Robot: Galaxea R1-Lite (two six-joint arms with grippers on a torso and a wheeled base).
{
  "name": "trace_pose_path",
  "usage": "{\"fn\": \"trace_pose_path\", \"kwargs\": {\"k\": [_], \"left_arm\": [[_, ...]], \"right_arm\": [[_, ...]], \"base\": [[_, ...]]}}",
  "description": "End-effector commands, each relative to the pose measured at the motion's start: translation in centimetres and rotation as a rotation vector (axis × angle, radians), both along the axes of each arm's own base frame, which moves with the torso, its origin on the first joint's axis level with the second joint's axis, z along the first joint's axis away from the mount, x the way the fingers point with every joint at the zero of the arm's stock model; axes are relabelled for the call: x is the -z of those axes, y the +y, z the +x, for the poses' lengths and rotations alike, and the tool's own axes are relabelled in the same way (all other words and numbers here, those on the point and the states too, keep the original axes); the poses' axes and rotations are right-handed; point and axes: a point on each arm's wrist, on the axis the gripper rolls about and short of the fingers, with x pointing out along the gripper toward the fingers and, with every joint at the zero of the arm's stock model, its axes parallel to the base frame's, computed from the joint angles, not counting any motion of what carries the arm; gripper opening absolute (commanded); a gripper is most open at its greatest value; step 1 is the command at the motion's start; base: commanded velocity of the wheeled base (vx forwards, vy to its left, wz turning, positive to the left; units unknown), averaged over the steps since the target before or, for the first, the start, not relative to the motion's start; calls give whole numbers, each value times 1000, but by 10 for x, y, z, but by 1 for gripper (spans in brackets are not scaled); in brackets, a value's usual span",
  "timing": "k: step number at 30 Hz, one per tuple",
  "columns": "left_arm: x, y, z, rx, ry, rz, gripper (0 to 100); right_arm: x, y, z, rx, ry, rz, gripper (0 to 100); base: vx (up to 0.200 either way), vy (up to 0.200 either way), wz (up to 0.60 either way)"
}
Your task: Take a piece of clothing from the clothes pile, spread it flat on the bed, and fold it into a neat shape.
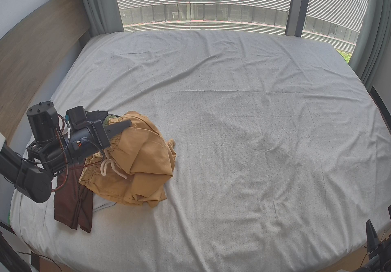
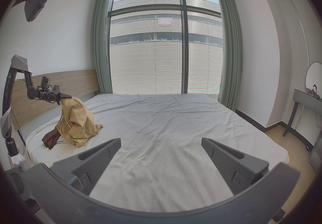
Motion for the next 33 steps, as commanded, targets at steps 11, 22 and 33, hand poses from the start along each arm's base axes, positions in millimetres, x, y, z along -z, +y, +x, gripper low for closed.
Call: {"fn": "trace_pose_path", "kwargs": {"k": [11, 22, 33], "left_arm": [[-15, -42, -6, 138, -37, -94, 0], [-21, -70, -5, 162, -90, -179, 0], [-47, -97, -6, 210, -136, -264, 0]], "right_arm": [[5, 0, 0, 0, 0, 0, 100], [5, 0, 0, 0, 0, 0, 100], [5, 0, 0, 0, 0, 0, 100]], "base": [[0, 0, 0], [0, 0, 0], [0, 0, 0]]}}
